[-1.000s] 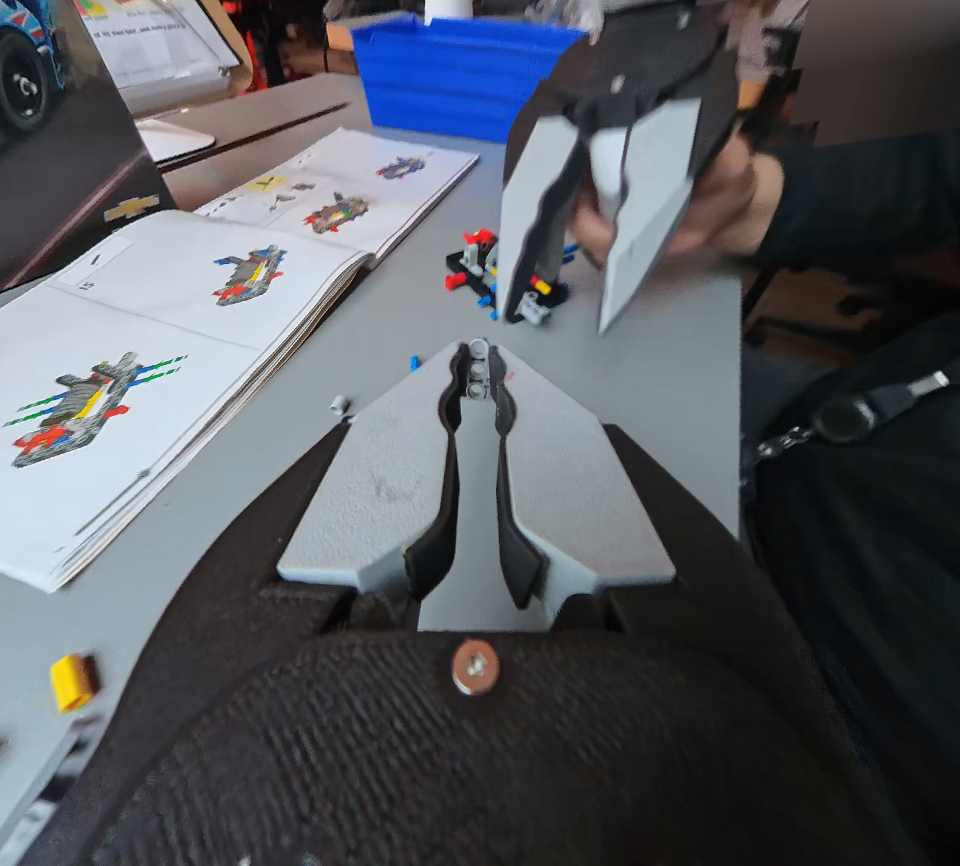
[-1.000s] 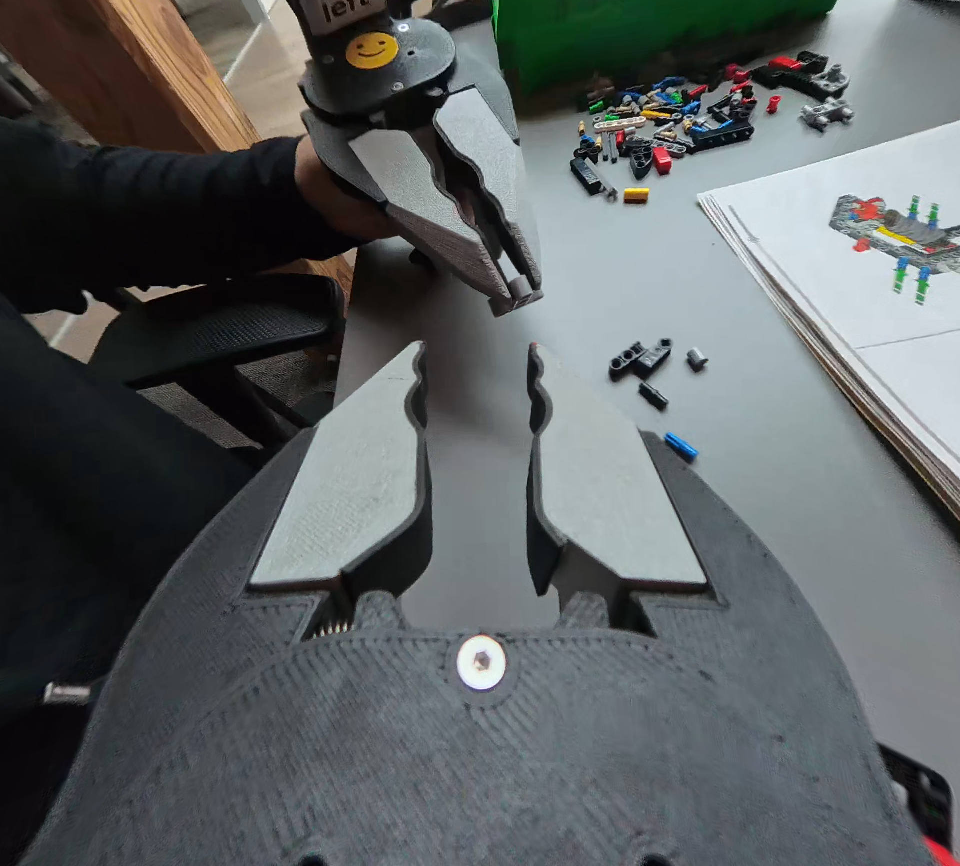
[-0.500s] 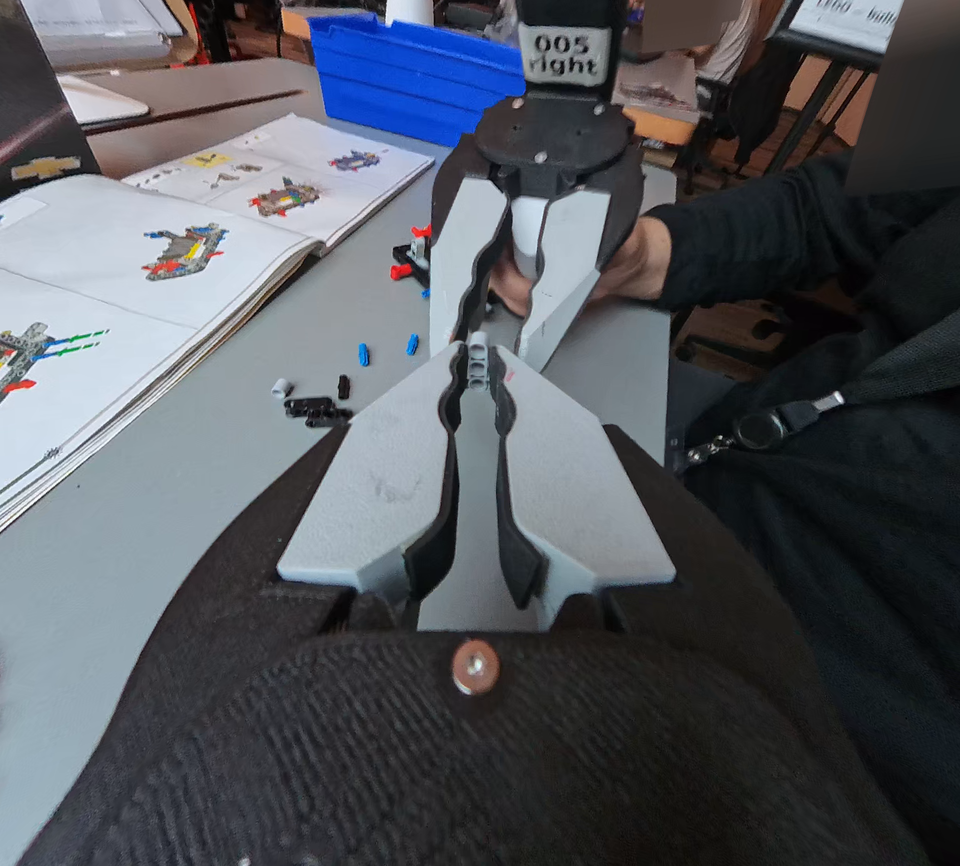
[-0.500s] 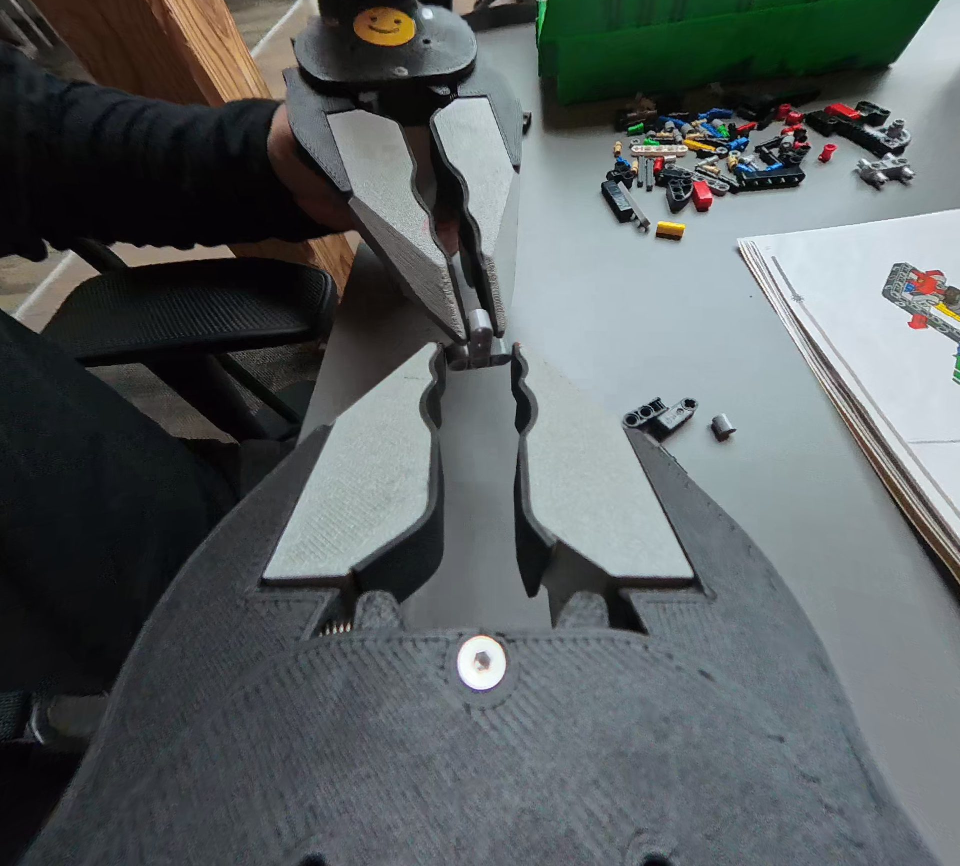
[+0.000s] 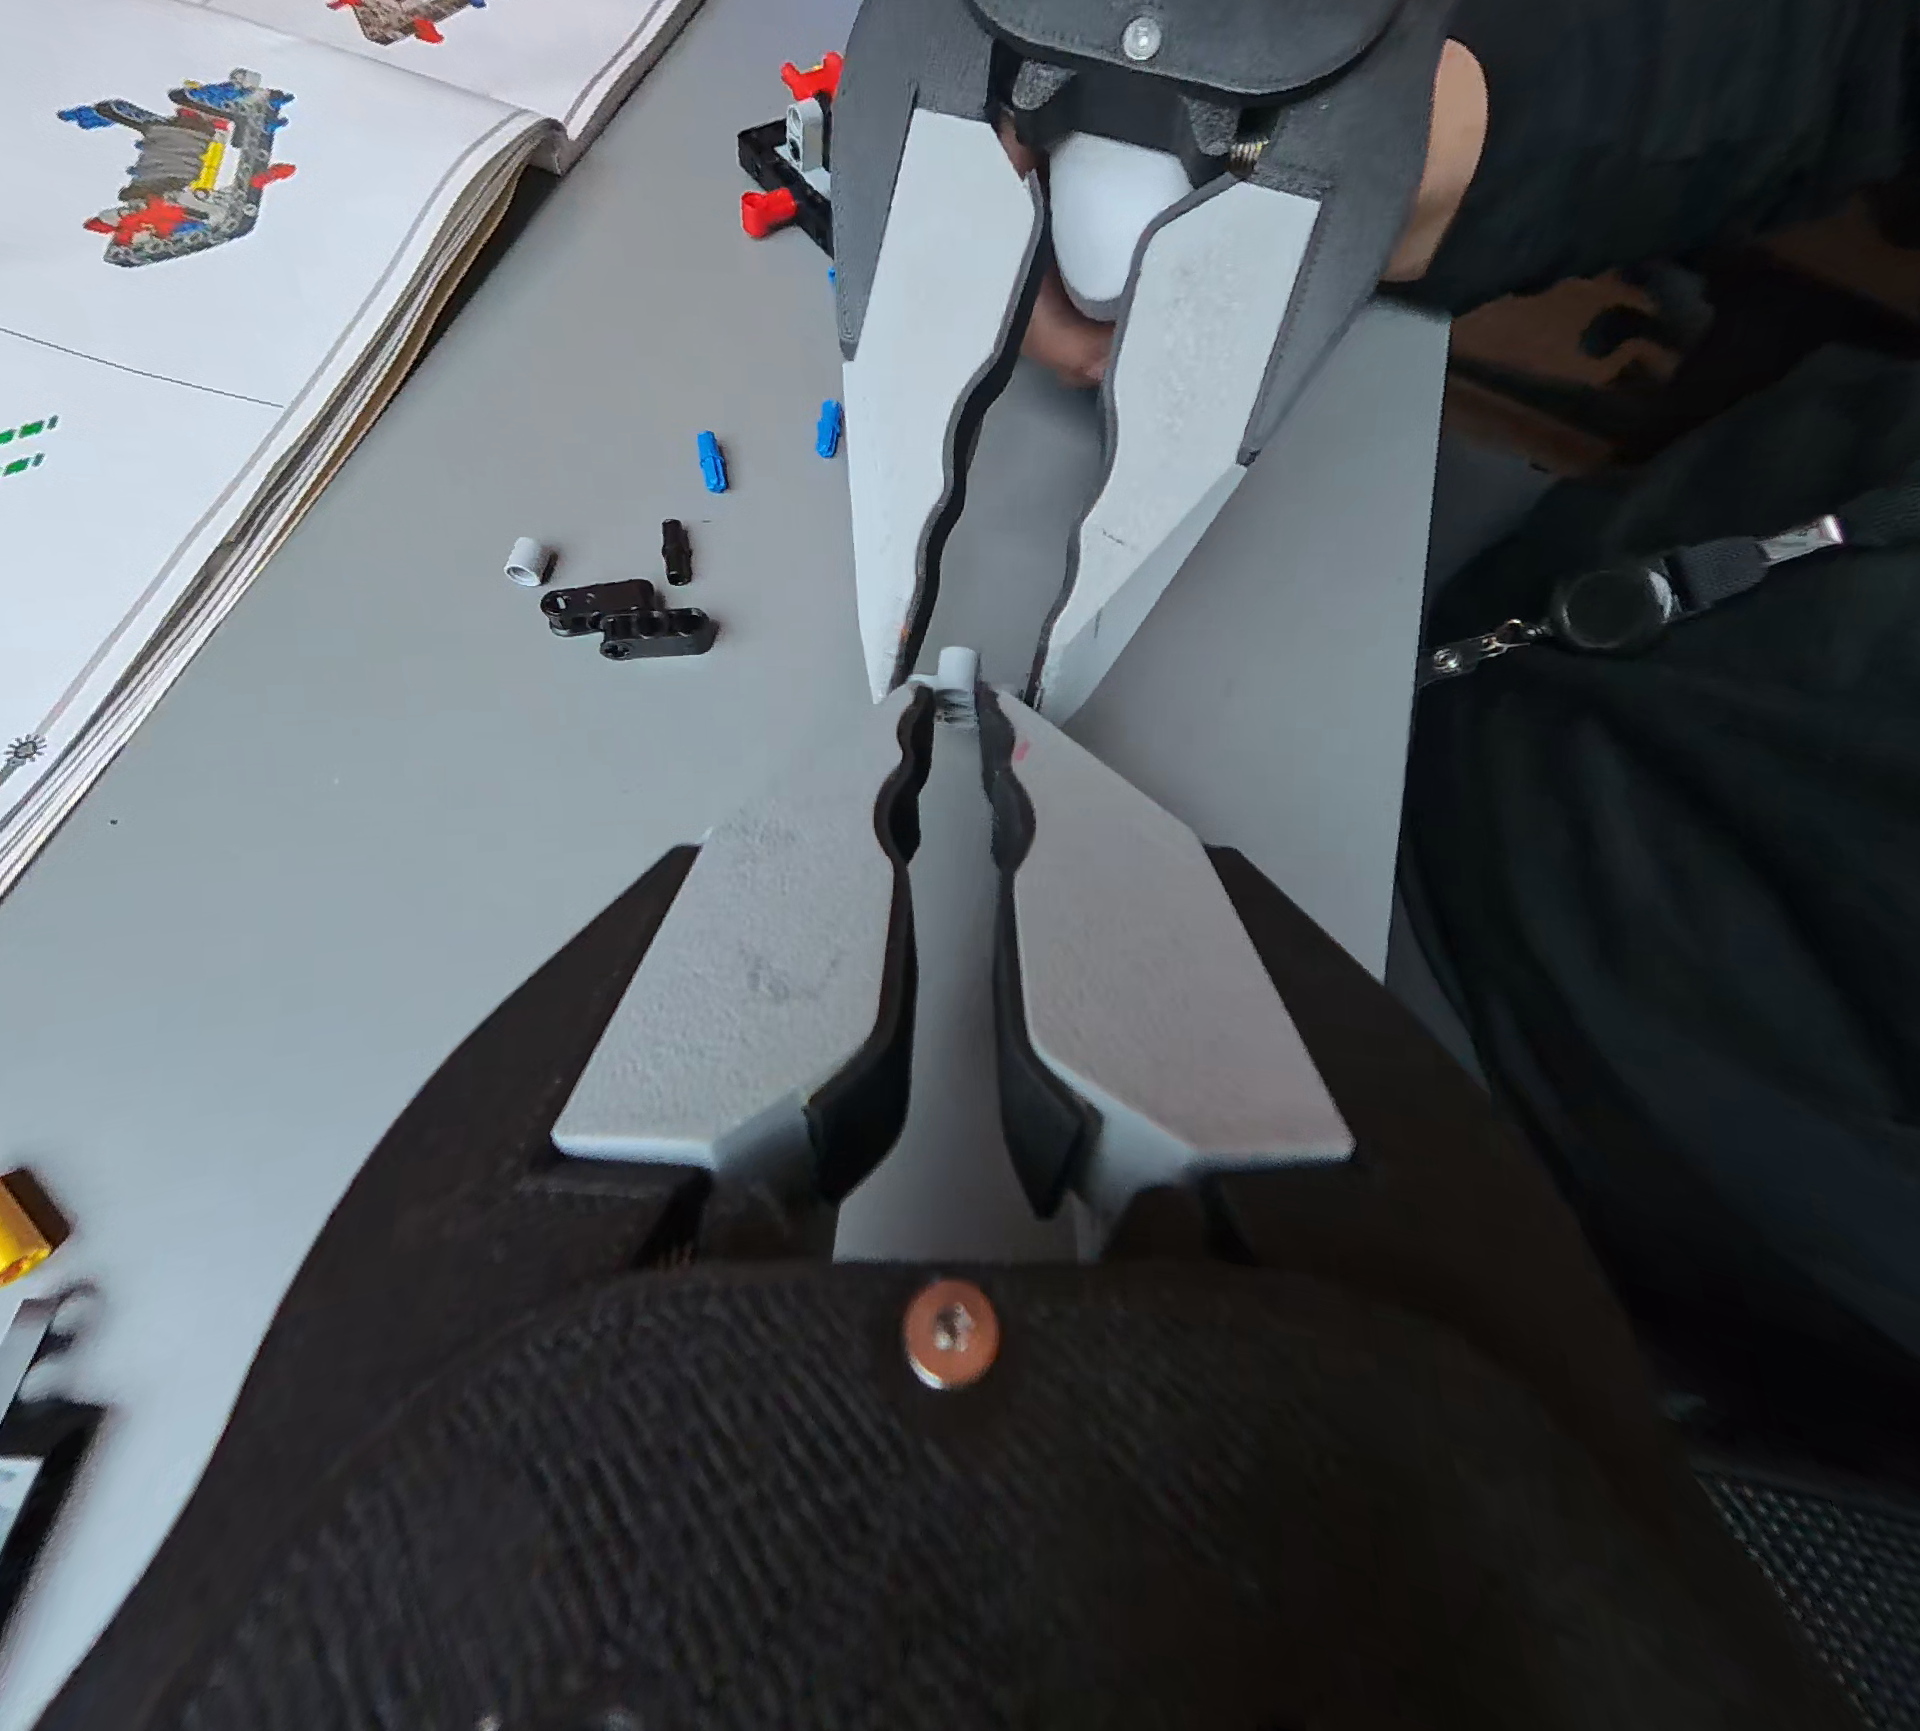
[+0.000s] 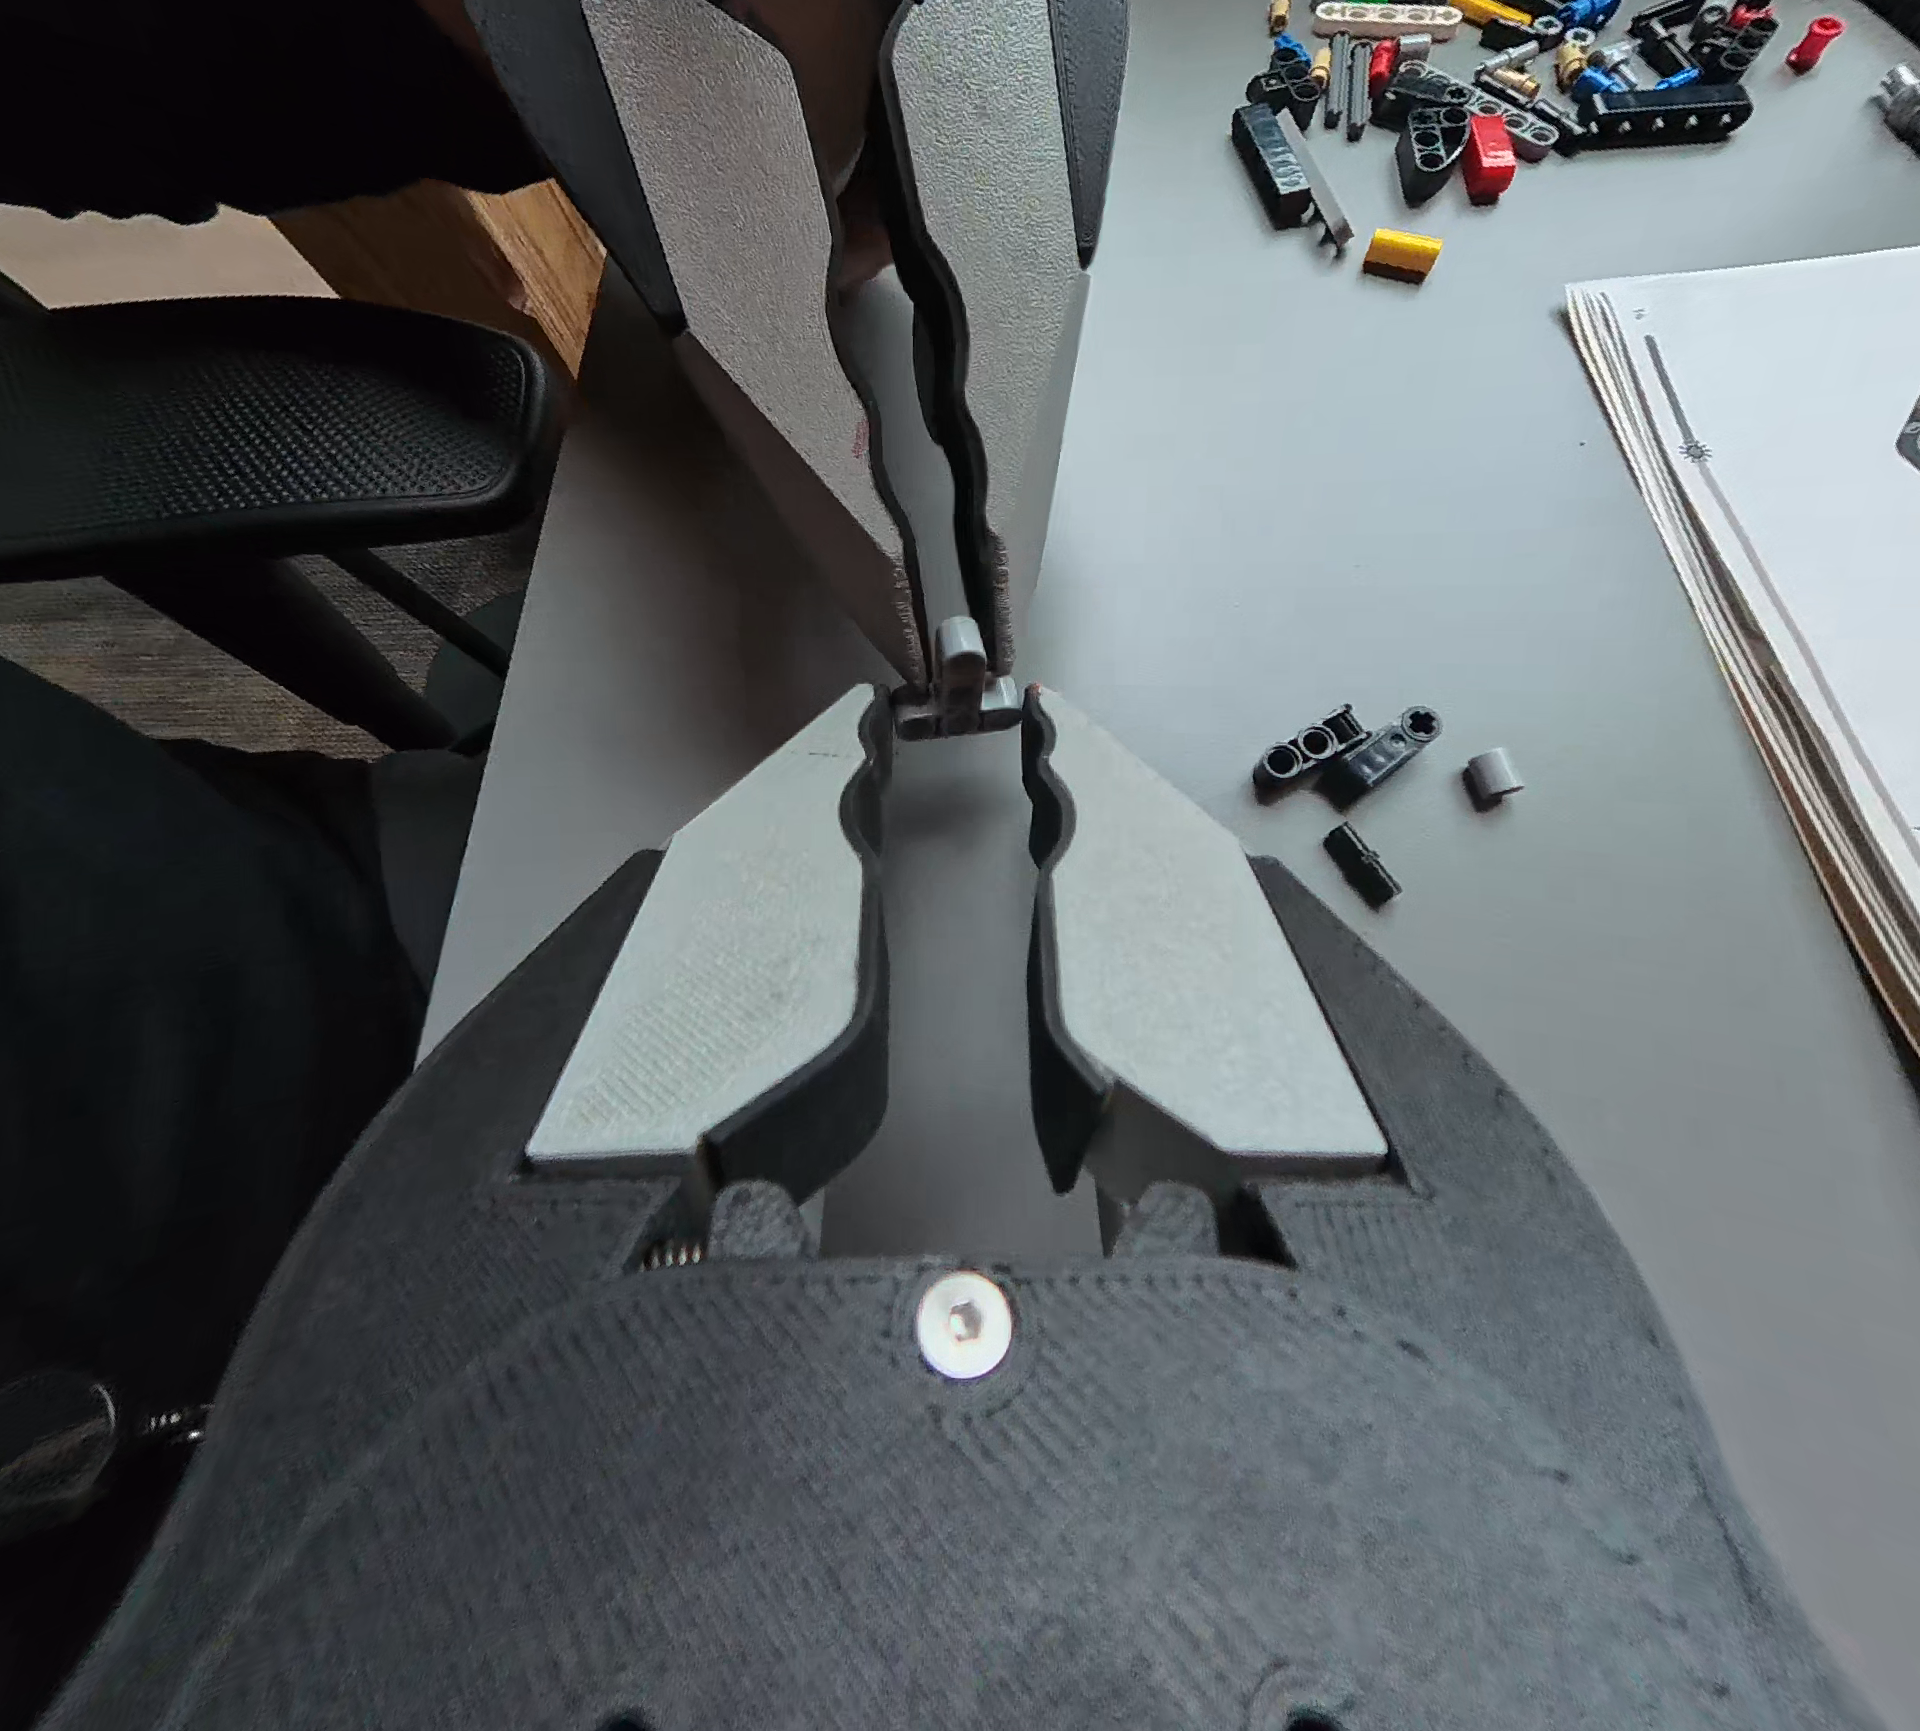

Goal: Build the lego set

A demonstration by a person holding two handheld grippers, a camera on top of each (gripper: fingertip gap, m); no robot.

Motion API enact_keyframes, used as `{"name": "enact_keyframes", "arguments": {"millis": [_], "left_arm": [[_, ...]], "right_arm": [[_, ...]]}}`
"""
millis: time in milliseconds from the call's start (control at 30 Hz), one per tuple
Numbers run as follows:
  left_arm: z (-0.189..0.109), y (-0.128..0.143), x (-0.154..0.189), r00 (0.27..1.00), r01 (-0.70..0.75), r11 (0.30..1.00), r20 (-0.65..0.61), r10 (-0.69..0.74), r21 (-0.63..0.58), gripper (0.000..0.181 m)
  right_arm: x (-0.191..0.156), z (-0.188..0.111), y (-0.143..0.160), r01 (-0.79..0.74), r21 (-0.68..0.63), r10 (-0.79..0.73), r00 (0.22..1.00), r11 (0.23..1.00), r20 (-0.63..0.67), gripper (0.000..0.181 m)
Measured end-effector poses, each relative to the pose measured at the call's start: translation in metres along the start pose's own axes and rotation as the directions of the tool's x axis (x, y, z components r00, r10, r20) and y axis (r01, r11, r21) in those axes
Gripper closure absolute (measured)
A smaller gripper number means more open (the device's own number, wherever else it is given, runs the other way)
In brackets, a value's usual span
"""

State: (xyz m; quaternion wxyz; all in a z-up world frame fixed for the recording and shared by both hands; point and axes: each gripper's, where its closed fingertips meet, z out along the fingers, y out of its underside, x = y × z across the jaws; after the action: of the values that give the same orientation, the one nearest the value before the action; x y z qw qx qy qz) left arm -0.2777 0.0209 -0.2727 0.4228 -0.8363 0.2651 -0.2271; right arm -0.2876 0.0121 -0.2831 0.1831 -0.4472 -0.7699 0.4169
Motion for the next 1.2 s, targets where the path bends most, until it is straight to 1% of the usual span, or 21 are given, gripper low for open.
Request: {"name": "enact_keyframes", "arguments": {"millis": [100,267,300,367,467,600,700,767,833,900,967,1100,1200], "left_arm": [[0.0,0.001,0.0,1.0,0.003,1.0,-0.009,-0.003,-0.006,0.174],[0.001,0.002,-0.002,1.0,-0.013,1.0,-0.004,0.013,-0.016,0.176],[0.002,0.003,-0.003,1.0,-0.011,0.999,-0.008,0.011,-0.03,0.176],[0.004,0.01,-0.007,1.0,-0.016,0.997,0.007,0.017,-0.076,0.176],[0.007,0.018,-0.013,0.999,-0.039,0.989,0.025,0.043,-0.142,0.176],[0.01,0.016,-0.014,0.998,-0.063,0.984,0.016,0.067,-0.167,0.176],[0.013,0.015,-0.013,0.997,-0.07,0.98,0.002,0.071,-0.189,0.176],[0.014,0.015,-0.013,0.997,-0.076,0.977,0.003,0.078,-0.197,0.176],[0.016,0.012,-0.013,0.996,-0.09,0.978,0.005,0.093,-0.19,0.176],[0.018,0.013,-0.012,0.996,-0.088,0.976,0.003,0.09,-0.199,0.176],[0.02,0.015,-0.011,0.996,-0.087,0.974,0.003,0.09,-0.209,0.176],[0.022,0.012,-0.01,0.997,-0.079,0.976,0.002,0.081,-0.205,0.176],[0.022,0.01,-0.012,0.996,-0.087,0.976,0.017,0.093,-0.201,0.176]], "right_arm": [[0.001,0.001,0.001,0.002,-0.002,-0.002,1.0,1.0,-0.003,0.16],[0.002,0.002,0.002,-0.028,-0.01,0.028,0.999,1.0,0.029,0.16],[0.002,0.003,0.003,-0.03,-0.02,0.03,0.999,0.999,0.032,0.16],[0.003,0.003,0.006,-0.033,-0.04,0.034,0.999,0.999,0.03,0.153],[0.006,-0.004,0.006,-0.049,-0.032,0.049,0.999,0.998,0.008,0.149],[0.022,-0.02,0.006,-0.079,-0.01,0.078,0.995,0.997,-0.068,0.146],[0.046,-0.03,0.011,-0.115,-0.04,0.106,0.979,0.993,-0.174,0.146],[0.055,-0.033,0.013,-0.113,-0.054,0.1,0.973,0.992,-0.206,0.146],[0.055,-0.032,0.012,-0.114,-0.041,0.104,0.975,0.993,-0.195,0.146],[0.047,-0.029,0.01,-0.11,-0.018,0.106,0.982,0.994,-0.157,0.147],[0.042,-0.029,0.009,-0.091,-0.008,0.088,0.985,0.996,-0.149,0.148],[0.032,-0.026,0.008,-0.054,-0.015,0.052,0.992,0.998,-0.111,0.149],[0.016,-0.023,0.012,-0.043,-0.048,0.041,0.999,0.998,-0.032,0.154]]}}
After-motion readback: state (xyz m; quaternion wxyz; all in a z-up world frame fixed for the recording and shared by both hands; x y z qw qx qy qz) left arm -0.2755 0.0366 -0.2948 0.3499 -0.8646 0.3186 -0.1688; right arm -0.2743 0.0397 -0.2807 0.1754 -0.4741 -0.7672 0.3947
